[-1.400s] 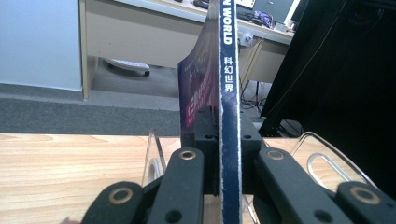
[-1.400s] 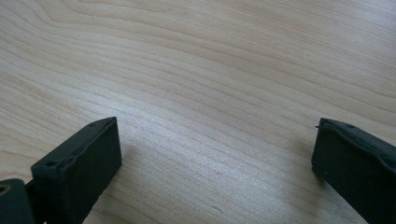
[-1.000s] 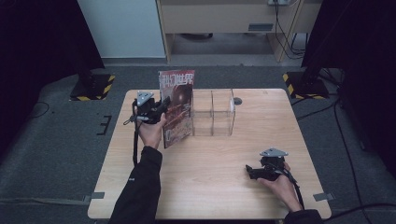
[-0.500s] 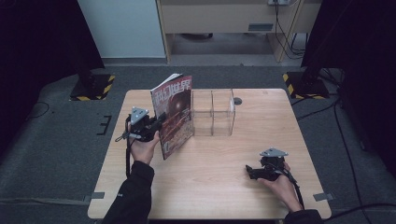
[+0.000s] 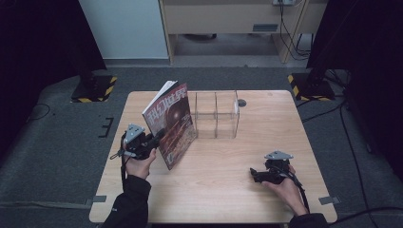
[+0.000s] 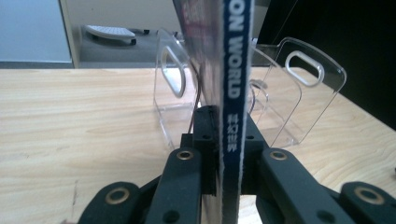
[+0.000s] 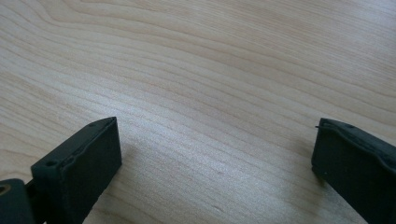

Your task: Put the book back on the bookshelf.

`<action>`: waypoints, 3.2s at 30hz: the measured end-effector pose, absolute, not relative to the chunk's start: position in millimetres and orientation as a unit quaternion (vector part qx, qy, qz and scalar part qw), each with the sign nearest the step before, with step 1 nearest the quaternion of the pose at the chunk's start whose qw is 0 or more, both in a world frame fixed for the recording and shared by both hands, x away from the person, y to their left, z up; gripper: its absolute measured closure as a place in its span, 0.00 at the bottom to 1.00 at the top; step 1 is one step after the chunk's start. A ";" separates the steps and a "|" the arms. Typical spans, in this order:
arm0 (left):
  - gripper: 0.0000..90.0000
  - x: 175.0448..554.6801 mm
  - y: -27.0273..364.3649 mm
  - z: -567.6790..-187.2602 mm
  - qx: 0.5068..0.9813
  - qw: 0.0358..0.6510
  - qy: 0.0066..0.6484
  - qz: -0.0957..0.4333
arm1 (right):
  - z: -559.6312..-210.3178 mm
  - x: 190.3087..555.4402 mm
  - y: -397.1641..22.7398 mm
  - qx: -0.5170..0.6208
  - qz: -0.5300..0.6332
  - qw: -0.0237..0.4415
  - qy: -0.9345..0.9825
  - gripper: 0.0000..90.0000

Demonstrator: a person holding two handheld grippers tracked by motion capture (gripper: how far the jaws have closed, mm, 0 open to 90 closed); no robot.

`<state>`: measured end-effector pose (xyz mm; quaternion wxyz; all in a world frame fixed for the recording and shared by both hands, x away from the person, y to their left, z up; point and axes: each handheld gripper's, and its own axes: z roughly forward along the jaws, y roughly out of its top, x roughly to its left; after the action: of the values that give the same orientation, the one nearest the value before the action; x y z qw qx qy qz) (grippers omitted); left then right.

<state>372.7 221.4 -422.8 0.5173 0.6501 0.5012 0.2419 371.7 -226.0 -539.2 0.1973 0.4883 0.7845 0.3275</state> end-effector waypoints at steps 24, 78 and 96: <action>0.84 390.1 225.4 -408.2 0.641 0.534 0.501 0.233 | -539.2 371.7 -226.0 0.488 0.328 0.197 0.785 0.02; 0.92 477.2 173.2 -411.5 0.537 0.549 0.543 0.341 | -539.4 372.3 -226.0 0.484 0.329 0.197 0.787 0.02; 0.87 464.9 183.7 -415.5 0.584 0.513 0.520 0.353 | -539.4 372.3 -226.1 0.482 0.328 0.196 0.788 0.02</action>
<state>464.9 183.7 -415.5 0.5135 0.5840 0.5201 0.3532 372.3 -226.1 -539.4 0.1963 0.4823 0.7882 0.3280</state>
